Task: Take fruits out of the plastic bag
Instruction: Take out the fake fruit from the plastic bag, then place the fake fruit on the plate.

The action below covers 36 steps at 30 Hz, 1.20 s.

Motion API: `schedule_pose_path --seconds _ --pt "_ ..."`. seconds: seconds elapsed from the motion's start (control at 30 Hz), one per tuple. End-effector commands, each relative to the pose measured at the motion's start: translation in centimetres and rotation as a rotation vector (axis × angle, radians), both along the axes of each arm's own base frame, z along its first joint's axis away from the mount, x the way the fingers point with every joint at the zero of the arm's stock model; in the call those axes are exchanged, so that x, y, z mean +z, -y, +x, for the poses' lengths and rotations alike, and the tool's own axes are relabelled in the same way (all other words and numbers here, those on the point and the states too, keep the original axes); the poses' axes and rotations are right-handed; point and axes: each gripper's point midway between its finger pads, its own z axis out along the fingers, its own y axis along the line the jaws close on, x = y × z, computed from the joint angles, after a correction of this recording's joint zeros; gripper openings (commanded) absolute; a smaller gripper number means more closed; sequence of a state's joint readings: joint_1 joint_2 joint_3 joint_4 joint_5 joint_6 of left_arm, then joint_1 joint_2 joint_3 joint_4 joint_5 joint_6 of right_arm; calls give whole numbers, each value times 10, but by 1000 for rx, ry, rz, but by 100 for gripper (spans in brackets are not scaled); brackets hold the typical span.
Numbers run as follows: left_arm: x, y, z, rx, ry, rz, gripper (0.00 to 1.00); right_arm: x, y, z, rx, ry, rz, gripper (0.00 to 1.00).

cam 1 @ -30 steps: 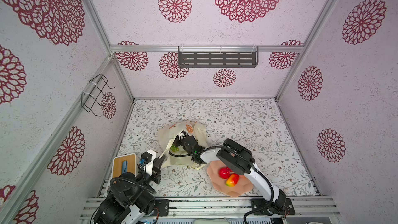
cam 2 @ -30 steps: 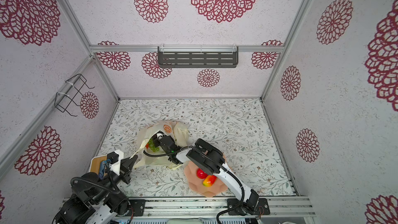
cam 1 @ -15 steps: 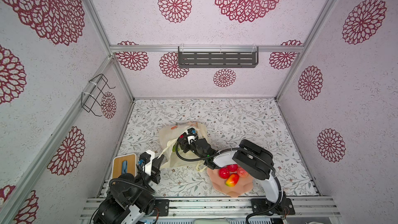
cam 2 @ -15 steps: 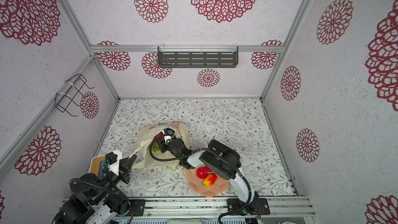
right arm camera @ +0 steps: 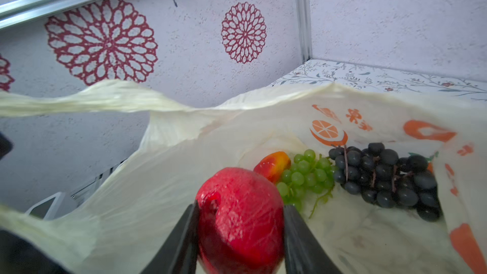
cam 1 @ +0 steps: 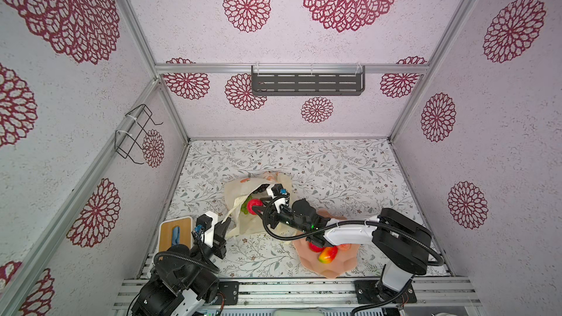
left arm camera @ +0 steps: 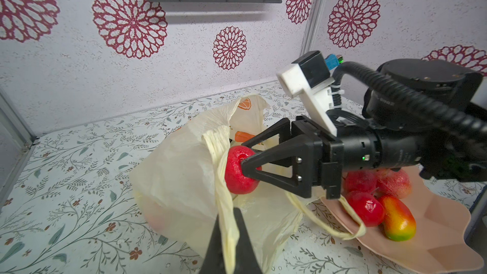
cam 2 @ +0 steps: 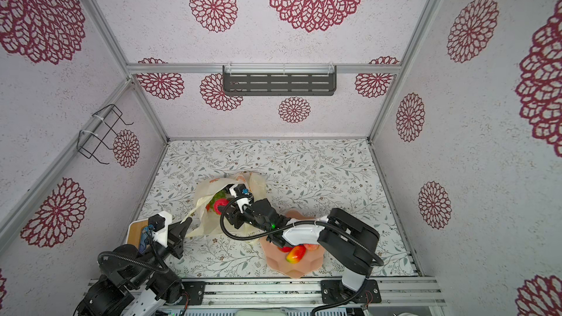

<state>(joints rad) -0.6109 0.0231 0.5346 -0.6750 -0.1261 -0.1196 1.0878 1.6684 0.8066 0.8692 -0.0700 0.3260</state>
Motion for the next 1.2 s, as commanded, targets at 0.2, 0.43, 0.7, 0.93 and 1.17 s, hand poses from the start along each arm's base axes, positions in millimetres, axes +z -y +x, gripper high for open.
schedule_pose_path --seconds 0.2,0.43,0.7,0.93,1.17 --pt "5 -2 0 10 20 -5 0 28 51 -38 35 -37 -102 43" --pt "3 -3 1 17 14 0 0 19 122 -44 -133 -126 -236 43" --pt "1 0 3 12 0 8 0 -20 209 -43 -404 -261 -394 43" --pt "0 2 4 4 -6 11 0 -49 231 -32 -522 -292 -541 44" --pt "3 -3 2 19 11 1 0 -69 218 -23 -508 -287 -673 46"
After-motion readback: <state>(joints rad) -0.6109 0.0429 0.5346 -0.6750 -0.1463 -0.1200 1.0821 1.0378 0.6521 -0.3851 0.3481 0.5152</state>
